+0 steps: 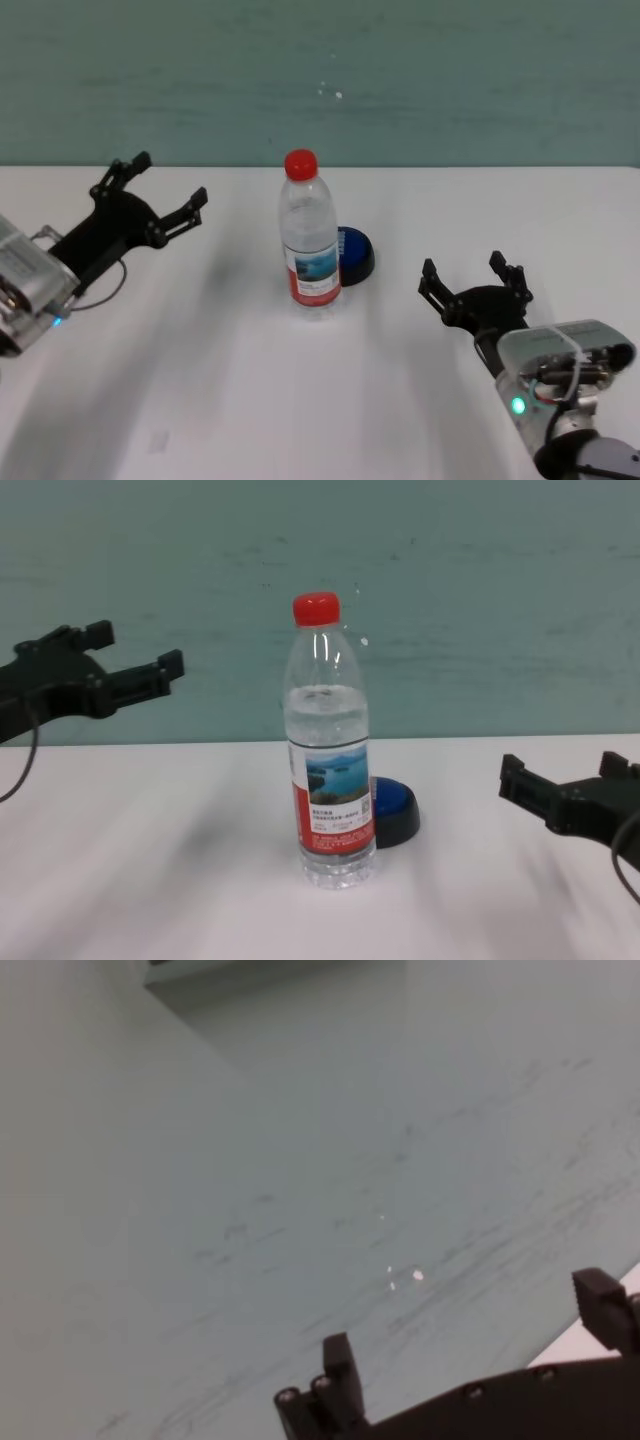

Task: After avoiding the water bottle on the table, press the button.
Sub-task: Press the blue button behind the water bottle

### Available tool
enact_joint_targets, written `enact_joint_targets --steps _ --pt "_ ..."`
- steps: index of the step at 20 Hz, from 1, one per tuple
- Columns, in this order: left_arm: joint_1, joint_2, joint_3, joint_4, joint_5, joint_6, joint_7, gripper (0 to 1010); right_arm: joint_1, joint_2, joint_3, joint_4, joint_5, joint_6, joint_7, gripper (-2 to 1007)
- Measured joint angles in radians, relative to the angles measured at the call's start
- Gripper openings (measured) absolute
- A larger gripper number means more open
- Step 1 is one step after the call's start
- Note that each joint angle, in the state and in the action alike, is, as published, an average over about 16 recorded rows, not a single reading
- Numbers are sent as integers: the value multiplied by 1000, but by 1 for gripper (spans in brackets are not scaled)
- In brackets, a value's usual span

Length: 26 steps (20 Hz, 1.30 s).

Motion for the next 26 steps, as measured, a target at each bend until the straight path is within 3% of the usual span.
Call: enact_joint_targets --steps 6,13,19,26 --pt "-88 -29 45 90 -7 -13 -23 1000 0 0 0 0 0 0 0 1003" --pt "-160 -56 86 179 -14 -28 -42 1000 0 0 0 0 0 0 0 1003" --pt "-199 -74 112 245 -15 -38 -51 1000 0 0 0 0 0 0 0 1003" --pt "-215 -84 132 305 -14 -44 -61 1000 0 0 0 0 0 0 0 1003"
